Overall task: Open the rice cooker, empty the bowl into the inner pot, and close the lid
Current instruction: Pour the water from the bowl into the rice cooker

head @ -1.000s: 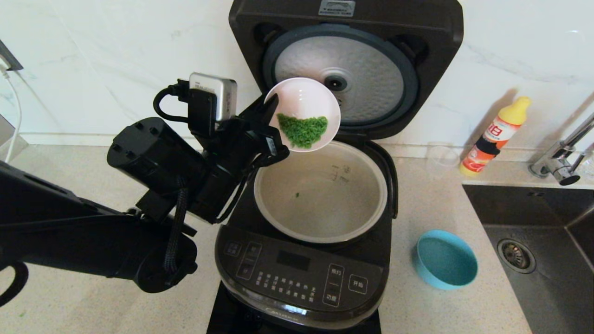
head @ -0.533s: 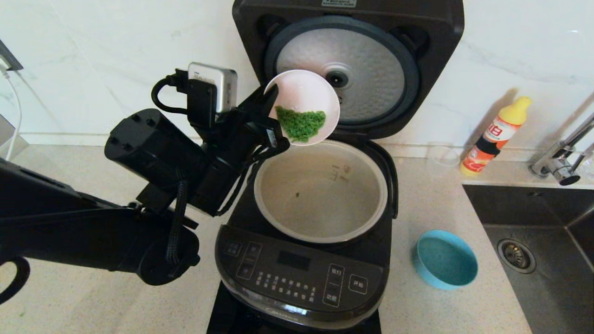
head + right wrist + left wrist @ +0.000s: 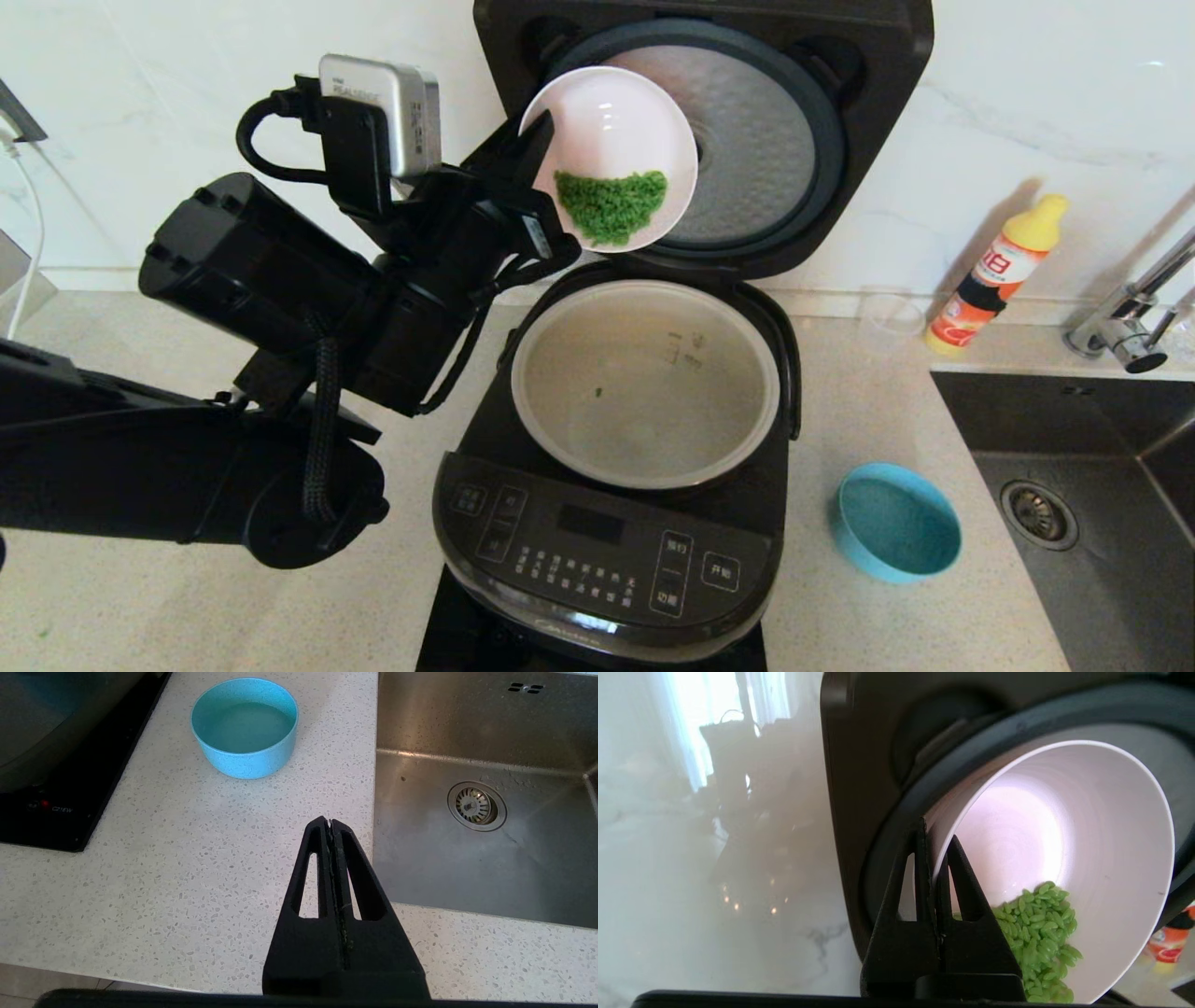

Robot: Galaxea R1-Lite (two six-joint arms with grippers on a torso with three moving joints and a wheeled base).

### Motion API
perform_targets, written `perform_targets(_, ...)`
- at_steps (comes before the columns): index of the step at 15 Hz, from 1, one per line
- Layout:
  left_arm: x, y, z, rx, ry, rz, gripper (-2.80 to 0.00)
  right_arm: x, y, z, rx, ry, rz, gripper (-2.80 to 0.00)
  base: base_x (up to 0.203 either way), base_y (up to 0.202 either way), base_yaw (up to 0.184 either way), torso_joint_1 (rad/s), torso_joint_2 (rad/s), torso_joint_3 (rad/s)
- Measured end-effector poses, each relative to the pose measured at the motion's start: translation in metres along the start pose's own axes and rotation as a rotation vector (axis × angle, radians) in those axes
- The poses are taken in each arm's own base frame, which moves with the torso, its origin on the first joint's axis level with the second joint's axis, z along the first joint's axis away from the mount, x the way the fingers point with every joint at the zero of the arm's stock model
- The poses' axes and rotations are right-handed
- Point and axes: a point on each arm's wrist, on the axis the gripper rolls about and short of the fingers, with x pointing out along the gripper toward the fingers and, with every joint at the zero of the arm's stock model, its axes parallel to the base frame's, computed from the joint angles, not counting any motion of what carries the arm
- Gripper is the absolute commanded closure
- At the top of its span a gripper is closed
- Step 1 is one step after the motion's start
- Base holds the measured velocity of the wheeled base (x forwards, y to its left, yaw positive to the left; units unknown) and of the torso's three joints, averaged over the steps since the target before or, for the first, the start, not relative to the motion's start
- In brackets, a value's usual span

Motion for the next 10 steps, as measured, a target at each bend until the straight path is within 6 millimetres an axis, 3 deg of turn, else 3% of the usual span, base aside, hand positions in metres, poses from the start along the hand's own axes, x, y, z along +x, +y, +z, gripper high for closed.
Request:
perform_targets(4,0.005,-0.004,-0.007,0.012,-0.001,-0.014,0.00,0.000,0.000,0.000,0.000,0.000,-0.001,0.00,0.000,0.000,0.000,0.000,0.00,0.000)
perform_targets(10,0.011,-0.012,-0.042,0.033,0.049,-0.037,0.00,0.000,0.000,0.000,0.000,0.000,0.000,0.00,0.000,0.000,0.000,0.000,0.00,0.000)
